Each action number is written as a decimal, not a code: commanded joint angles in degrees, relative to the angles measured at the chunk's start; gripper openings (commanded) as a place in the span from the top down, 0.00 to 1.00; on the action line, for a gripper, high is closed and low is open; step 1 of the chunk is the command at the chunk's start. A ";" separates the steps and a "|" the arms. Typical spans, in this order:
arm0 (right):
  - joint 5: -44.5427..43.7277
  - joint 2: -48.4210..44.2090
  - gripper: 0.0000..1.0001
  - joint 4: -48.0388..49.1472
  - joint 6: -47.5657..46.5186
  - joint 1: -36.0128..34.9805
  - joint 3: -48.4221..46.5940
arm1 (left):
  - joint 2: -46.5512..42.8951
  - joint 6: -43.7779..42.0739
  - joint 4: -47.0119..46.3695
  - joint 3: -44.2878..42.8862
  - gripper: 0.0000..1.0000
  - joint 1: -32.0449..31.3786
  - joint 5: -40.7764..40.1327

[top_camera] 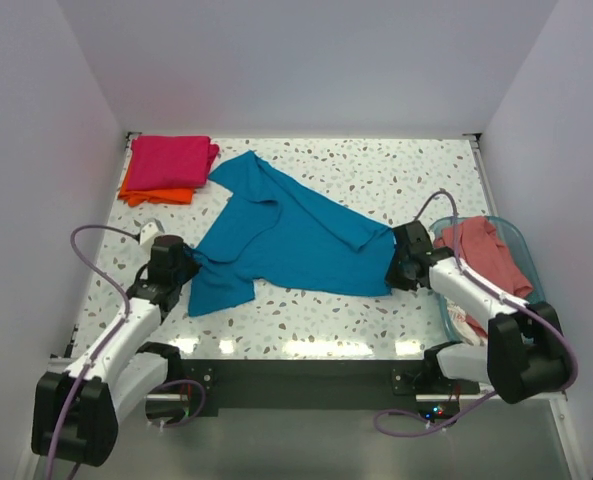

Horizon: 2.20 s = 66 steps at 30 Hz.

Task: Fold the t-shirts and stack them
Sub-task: Flatten the tshirt out

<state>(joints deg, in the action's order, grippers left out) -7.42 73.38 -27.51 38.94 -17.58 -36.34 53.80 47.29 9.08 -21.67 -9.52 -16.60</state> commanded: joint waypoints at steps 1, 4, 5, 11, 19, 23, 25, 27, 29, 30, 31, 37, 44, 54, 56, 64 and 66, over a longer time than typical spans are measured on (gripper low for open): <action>0.48 -6.84 1.00 -7.36 -2.28 0.79 -7.50 | -6.84 -2.02 2.42 -7.23 1.00 -0.24 2.18; 0.21 -11.32 1.00 -13.07 -3.86 2.02 -15.06 | -11.95 -2.99 7.34 -13.38 1.00 -0.24 3.33; -0.31 -12.29 1.00 -14.40 -4.74 2.38 -19.69 | -13.01 -3.08 9.70 -15.22 1.00 -0.24 3.76; -3.12 -14.67 1.00 -24.86 -7.91 4.05 -42.79 | -17.68 -4.31 15.78 -34.46 1.00 -0.24 6.57; -4.62 -11.43 1.00 -32.69 -10.37 4.05 -67.09 | -14.43 -5.45 16.59 -58.65 1.00 -0.24 9.83; -3.04 -8.79 1.00 -32.35 -11.08 3.96 -72.38 | -10.66 -5.45 14.39 -63.05 1.00 -0.24 10.97; -2.60 -8.09 1.00 -30.51 -11.25 4.05 -71.86 | -8.28 -5.45 12.99 -63.93 1.00 -0.24 11.76; -1.72 -6.51 1.00 -28.32 -11.34 4.05 -71.07 | -5.66 -5.45 10.18 -63.58 1.00 -0.24 12.73; -1.11 -3.97 1.00 -26.38 -11.86 3.96 -69.84 | -2.23 -5.28 6.75 -62.45 1.00 -0.24 13.78; -0.93 -2.65 1.00 -24.19 -12.13 4.05 -69.49 | -1.08 -5.19 5.17 -61.83 1.00 -0.24 14.31; -0.58 -1.24 1.00 -23.04 -13.00 4.22 -69.40 | 0.24 -5.27 0.72 -61.13 1.00 -0.24 15.62; 7.33 13.78 1.00 -11.19 -11.96 7.30 -73.43 | 17.63 -6.77 -13.98 -65.15 1.00 2.04 24.22; 8.30 32.42 1.00 -10.63 -13.01 8.70 -100.30 | 39.60 -5.80 -15.85 -90.60 1.00 8.99 36.90; 10.76 29.45 1.00 -3.26 -9.14 13.28 -90.26 | 39.29 -6.95 -17.67 -90.42 1.00 14.35 40.86; 10.85 27.18 1.00 -2.12 -8.79 13.36 -85.33 | 35.00 -6.25 -19.88 -80.58 1.00 14.70 40.60; 15.50 18.20 1.00 2.37 -5.63 13.37 -51.58 | 19.34 -0.71 -24.29 -41.25 1.00 14.79 37.18; 16.47 16.71 1.00 2.63 -4.93 13.37 -42.82 | 14.24 2.27 -25.34 -33.12 1.00 14.36 36.12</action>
<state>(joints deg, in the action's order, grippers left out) 6.02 94.32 -27.20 31.97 -4.12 -87.59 73.58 45.06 -12.43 -63.83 4.84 21.56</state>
